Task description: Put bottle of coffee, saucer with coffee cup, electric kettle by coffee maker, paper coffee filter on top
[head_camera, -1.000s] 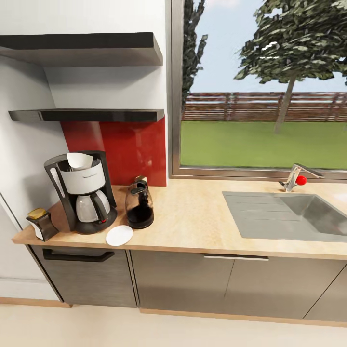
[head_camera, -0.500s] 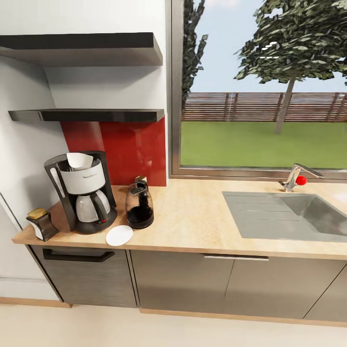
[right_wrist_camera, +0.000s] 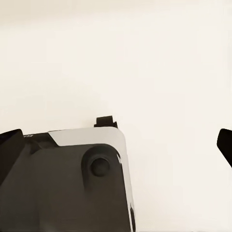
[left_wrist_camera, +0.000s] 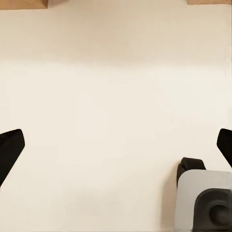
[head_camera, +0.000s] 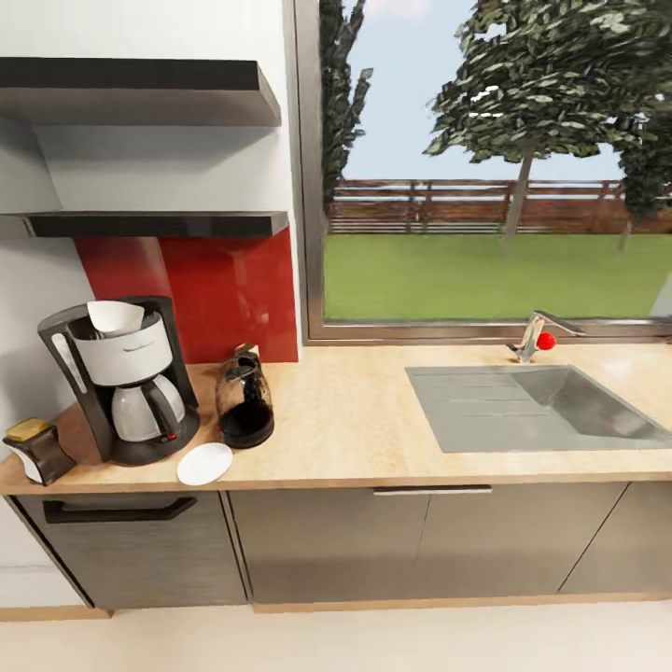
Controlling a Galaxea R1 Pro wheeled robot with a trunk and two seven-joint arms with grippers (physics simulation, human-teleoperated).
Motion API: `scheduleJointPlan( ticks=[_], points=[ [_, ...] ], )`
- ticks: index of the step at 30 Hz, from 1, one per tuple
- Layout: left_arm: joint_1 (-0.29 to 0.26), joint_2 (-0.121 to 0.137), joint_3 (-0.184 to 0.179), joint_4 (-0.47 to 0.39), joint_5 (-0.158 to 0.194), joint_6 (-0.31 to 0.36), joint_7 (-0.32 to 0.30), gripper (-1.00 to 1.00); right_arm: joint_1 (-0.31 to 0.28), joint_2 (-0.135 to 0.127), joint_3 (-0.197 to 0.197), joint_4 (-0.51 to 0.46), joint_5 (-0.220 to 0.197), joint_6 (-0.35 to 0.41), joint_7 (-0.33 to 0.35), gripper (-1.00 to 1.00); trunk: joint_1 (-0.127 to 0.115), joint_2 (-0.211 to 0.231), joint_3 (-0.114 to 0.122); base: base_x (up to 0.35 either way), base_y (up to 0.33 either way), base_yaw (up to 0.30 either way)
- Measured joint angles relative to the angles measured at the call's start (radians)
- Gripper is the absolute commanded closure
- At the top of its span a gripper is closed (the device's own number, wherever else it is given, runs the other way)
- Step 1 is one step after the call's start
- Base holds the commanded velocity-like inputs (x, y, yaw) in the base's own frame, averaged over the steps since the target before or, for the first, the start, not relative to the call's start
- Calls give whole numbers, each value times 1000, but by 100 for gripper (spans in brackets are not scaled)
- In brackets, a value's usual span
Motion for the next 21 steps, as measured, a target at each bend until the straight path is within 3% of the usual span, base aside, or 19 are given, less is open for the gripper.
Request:
scheduleJointPlan(
  ticks=[8,21],
  points=[
    [0,-7,0,28,-48,-1,0,-100,0,0,0,0,0,0,0,-100,0,0,0,0,0,-299],
    [0,-26,1,28,-58,-2,0,-100,0,0,0,0,0,0,0,-100,0,0,0,0,0,-300]
  ],
)
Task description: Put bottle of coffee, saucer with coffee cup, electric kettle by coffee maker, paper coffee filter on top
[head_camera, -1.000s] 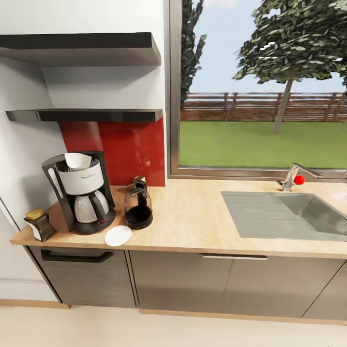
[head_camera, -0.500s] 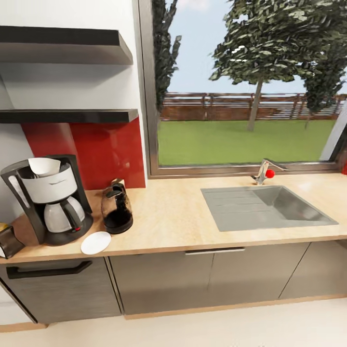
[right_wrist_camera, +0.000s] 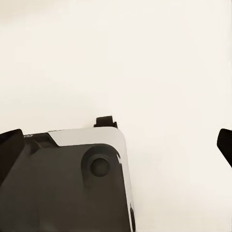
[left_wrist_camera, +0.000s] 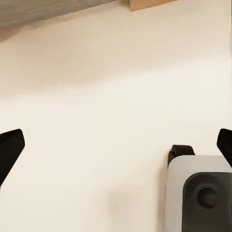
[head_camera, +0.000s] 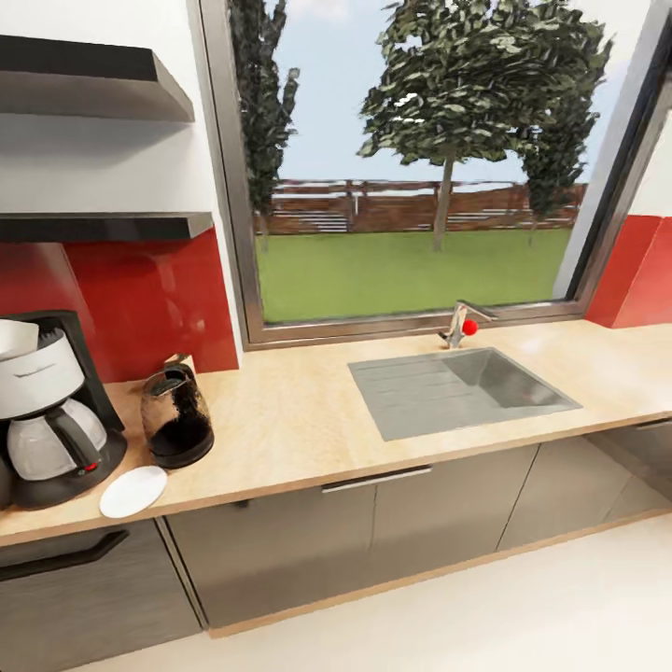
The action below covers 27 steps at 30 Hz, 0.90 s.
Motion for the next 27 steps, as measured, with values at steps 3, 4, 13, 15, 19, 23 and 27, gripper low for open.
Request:
scheduleJointPlan(
  ticks=[3,4,13,15,19,23,27],
  points=[
    [0,0,0,0,0,1,0,-100,0,0,0,0,0,0,0,-100,0,0,0,0,0,-300],
    [0,0,0,0,0,1,0,-100,0,0,0,0,0,0,0,-100,0,0,0,0,0,-300],
    [0,0,0,0,0,1,0,-100,0,0,0,0,0,0,0,-100,0,0,0,0,0,-300],
    [0,0,0,0,0,1,0,-100,0,0,0,0,0,0,0,-100,0,0,0,0,0,-300],
    [0,0,0,0,0,1,0,-100,0,0,0,0,0,0,0,-100,0,0,0,0,0,-300],
    [0,0,0,0,0,0,1,-100,0,0,0,0,0,0,0,-100,0,0,0,0,0,-300],
    [0,0,0,0,0,-1,1,-100,0,0,0,0,0,0,0,-100,0,0,0,0,0,-300]
  ],
)
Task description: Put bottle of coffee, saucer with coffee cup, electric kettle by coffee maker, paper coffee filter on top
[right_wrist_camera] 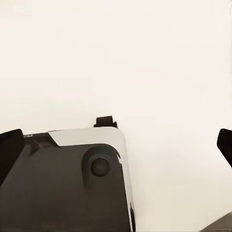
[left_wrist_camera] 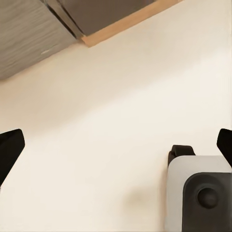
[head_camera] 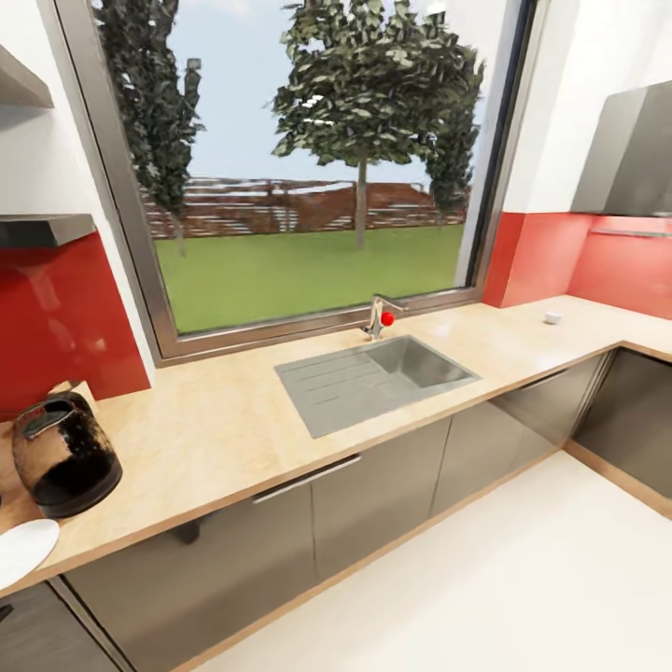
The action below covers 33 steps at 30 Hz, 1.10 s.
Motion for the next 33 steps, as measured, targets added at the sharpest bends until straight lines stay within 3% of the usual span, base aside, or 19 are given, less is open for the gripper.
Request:
scheduleJointPlan(
  ticks=[8,19,33],
  points=[
    [0,-1,0,0,-1,0,-1,-100,0,0,0,0,0,0,0,-100,0,0,0,0,-28,-300],
    [0,-2,0,0,-1,0,-2,-100,0,0,0,0,0,0,0,-100,0,0,0,36,-241,-300],
    [0,-9,0,0,-3,1,-2,-100,0,0,0,0,0,0,0,-100,-1,0,0,258,-134,-284]
  ],
)
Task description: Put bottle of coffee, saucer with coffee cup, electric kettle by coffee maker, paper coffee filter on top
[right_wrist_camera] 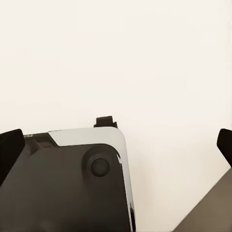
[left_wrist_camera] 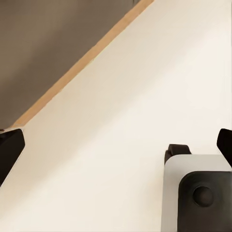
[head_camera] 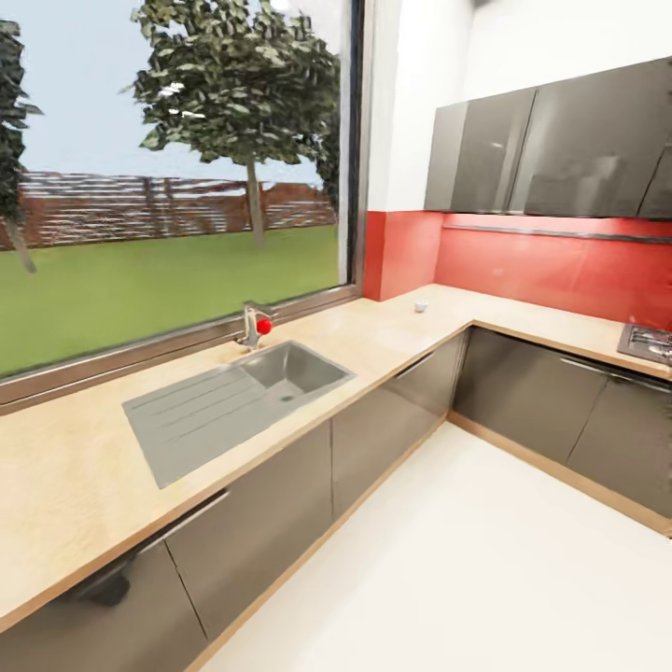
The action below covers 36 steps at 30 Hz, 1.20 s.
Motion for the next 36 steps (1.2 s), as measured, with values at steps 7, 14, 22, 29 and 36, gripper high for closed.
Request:
scheduleJointPlan(
  ticks=[7,14,22,29,36],
  points=[
    [0,0,-1,0,0,0,0,-100,-1,0,3,2,1,0,0,-100,0,0,0,321,-15,-34],
    [0,0,-1,-1,0,0,0,-100,-1,0,5,2,1,-2,0,-100,0,0,0,294,-133,-1],
    [0,0,-1,0,0,-1,0,-100,0,0,6,2,1,-2,0,-100,0,0,0,282,-165,0],
    [0,1,-1,-1,0,-1,0,-100,0,0,6,2,1,0,0,-100,0,0,0,281,-166,0],
    [0,2,-1,-1,0,0,0,-100,0,1,5,2,1,0,-1,-100,0,0,0,281,-166,0]
  ],
)
